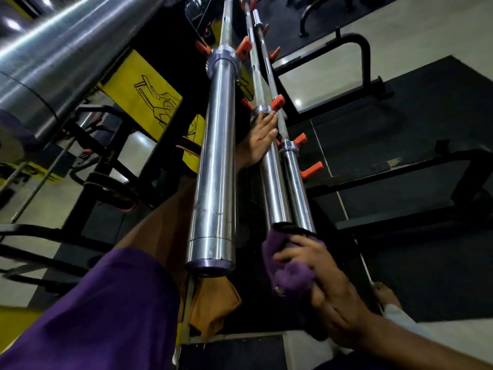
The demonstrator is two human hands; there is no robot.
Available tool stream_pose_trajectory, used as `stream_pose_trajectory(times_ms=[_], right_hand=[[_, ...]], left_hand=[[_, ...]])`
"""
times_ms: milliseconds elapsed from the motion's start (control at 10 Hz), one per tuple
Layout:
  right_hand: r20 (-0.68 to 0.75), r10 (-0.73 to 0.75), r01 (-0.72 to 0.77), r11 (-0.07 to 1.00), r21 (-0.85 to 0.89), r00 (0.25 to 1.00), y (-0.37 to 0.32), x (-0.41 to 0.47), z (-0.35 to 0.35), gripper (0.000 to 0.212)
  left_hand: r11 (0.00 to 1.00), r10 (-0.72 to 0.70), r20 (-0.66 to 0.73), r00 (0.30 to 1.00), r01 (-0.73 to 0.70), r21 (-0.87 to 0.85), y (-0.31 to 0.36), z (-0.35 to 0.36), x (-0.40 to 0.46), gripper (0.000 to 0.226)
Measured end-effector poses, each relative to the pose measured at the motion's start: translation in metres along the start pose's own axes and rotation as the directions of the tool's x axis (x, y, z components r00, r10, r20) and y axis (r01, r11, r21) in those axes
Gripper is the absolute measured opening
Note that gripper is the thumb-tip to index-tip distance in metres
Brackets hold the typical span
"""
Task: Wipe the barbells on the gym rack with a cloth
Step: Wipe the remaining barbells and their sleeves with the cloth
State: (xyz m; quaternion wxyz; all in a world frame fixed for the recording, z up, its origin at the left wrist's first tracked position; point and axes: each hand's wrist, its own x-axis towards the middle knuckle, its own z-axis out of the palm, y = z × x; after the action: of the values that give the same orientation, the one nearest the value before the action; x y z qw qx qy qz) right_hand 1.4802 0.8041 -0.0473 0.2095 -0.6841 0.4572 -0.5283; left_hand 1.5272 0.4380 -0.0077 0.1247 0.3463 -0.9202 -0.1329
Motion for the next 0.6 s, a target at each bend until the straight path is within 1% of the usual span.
stream_pose_trajectory(times_ms=[100, 200, 300, 400, 500, 600], right_hand=[[-0.1, 0.678, -0.512, 0.634, 0.58, 0.728, 0.02, 0.023, 0.024, 0.026], [0.083, 0.711, -0.618, 0.541, 0.571, 0.699, 0.034, 0.022, 0.029, 0.038], [0.173, 0.787, -0.674, 0.365, 0.642, 0.592, 0.048, 0.014, 0.022, 0.048], [0.346, 0.866, -0.883, 0.199, 0.426, 0.362, 0.047, 0.021, 0.027, 0.038], [0.344, 0.897, -0.909, 0.131, 0.396, 0.279, 0.043, 0.021, 0.018, 0.038], [0.185, 0.921, -0.83, 0.206, 0.518, 0.344, 0.064, 0.006, -0.01, 0.023]], left_hand=[[0.997, -0.075, 0.032, 0.997, 0.076, -0.03, -0.006, -0.006, -0.018, 0.056], [0.993, -0.087, 0.063, 0.994, 0.091, -0.069, -0.004, -0.004, -0.019, 0.056], [0.997, -0.053, 0.034, 0.998, 0.055, -0.058, 0.001, -0.005, -0.022, 0.053], [0.997, -0.033, -0.009, 0.999, 0.032, -0.074, -0.005, -0.004, -0.022, 0.051], [0.996, 0.05, -0.015, 0.999, -0.051, -0.077, -0.012, -0.001, -0.02, 0.05], [0.999, 0.043, 0.033, 0.999, -0.043, -0.017, 0.004, -0.002, -0.022, 0.058]])
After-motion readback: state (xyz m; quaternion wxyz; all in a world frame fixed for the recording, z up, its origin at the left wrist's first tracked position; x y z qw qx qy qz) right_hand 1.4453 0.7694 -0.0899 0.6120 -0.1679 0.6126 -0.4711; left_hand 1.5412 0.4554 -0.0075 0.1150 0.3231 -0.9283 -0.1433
